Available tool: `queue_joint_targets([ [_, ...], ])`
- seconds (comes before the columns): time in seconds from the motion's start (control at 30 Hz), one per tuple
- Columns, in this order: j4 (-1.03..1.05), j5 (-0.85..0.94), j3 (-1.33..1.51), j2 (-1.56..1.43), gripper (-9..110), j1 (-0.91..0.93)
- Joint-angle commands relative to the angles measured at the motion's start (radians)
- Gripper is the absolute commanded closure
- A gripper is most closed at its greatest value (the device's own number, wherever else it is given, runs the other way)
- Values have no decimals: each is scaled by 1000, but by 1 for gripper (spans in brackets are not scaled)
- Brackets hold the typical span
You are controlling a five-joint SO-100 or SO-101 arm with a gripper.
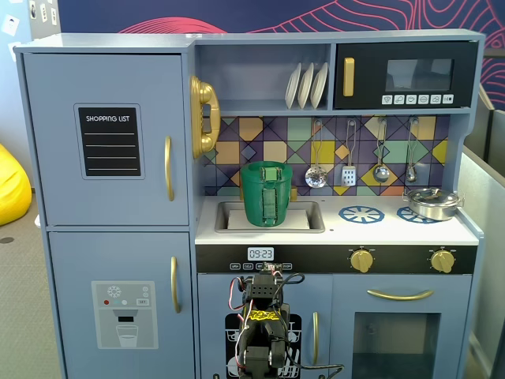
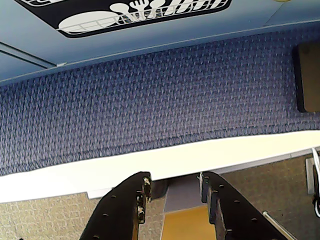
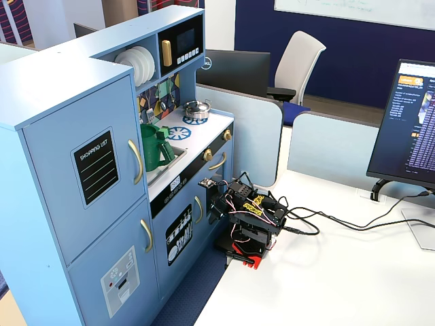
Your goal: Take off the lid from the green recipient and place it on the counter
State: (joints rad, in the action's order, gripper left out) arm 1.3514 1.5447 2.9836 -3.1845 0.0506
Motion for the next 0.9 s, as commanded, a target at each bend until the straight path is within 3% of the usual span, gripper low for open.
queue_joint_targets([
  [0.0, 178, -29, 15, 3, 101, 55],
  [0.53, 120, 23, -6, 6, 101, 71],
  [0.63, 86, 161, -121, 28, 101, 106],
  [0.87, -138, 202, -632, 272, 101, 98],
])
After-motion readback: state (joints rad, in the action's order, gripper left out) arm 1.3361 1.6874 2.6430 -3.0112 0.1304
